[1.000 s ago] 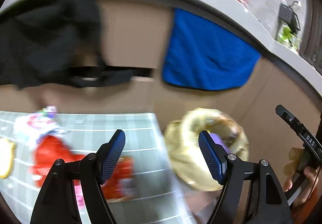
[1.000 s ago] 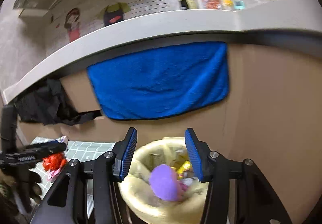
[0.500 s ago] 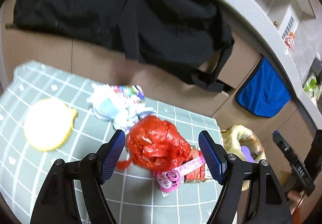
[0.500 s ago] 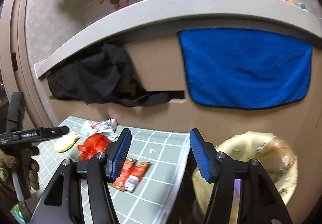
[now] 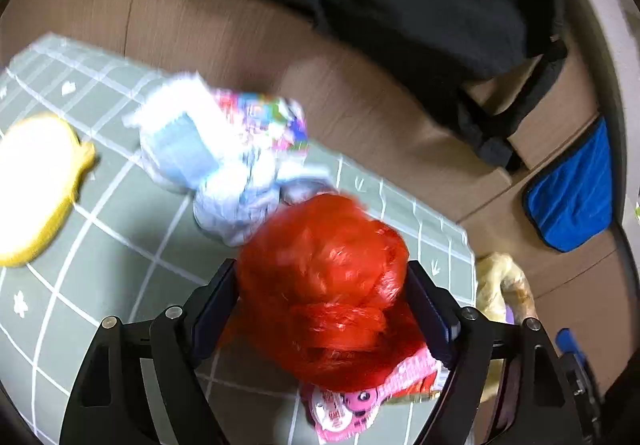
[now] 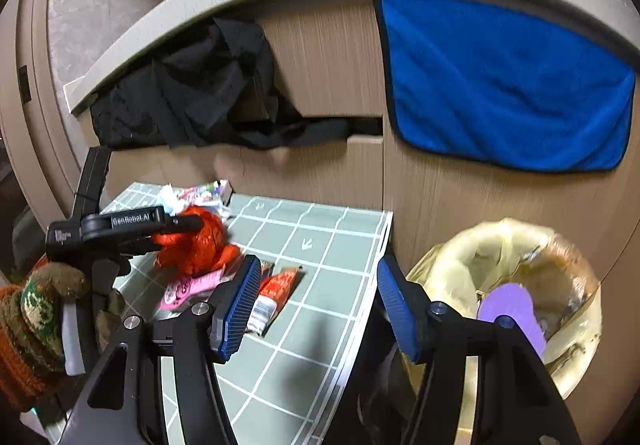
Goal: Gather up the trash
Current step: 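Grasp the red plastic bag with the left tool while the right tool grasps the pink lollipop wrapper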
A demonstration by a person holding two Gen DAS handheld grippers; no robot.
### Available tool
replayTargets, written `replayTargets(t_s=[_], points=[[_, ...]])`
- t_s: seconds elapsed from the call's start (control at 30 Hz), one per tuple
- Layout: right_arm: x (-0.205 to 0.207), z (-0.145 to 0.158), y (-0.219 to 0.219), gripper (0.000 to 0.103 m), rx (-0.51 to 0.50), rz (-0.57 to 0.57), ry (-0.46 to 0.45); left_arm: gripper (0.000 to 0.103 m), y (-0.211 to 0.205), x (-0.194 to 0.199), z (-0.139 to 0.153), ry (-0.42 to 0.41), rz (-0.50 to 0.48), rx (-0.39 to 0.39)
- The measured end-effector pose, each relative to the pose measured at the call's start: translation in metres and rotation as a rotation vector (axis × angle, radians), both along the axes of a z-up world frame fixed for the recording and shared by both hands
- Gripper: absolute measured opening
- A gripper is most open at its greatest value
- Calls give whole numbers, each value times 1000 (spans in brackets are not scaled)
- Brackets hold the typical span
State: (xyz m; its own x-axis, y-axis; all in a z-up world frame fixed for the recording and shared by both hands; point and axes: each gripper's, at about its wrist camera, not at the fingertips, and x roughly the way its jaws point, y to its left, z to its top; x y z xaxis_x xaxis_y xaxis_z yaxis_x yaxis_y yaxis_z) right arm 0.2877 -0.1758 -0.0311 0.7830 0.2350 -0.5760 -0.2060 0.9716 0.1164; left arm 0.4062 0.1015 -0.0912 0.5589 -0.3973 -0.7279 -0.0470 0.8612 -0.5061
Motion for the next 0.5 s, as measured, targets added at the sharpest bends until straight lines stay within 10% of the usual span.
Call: replayTargets(t_s=[0.27, 0.5], points=[[8, -9, 41, 57, 17, 160, 71, 57, 23, -24, 27, -64, -38, -72], [25, -11, 100, 57, -16, 359, 135, 57, 75, -85, 83, -258, 28, 98]])
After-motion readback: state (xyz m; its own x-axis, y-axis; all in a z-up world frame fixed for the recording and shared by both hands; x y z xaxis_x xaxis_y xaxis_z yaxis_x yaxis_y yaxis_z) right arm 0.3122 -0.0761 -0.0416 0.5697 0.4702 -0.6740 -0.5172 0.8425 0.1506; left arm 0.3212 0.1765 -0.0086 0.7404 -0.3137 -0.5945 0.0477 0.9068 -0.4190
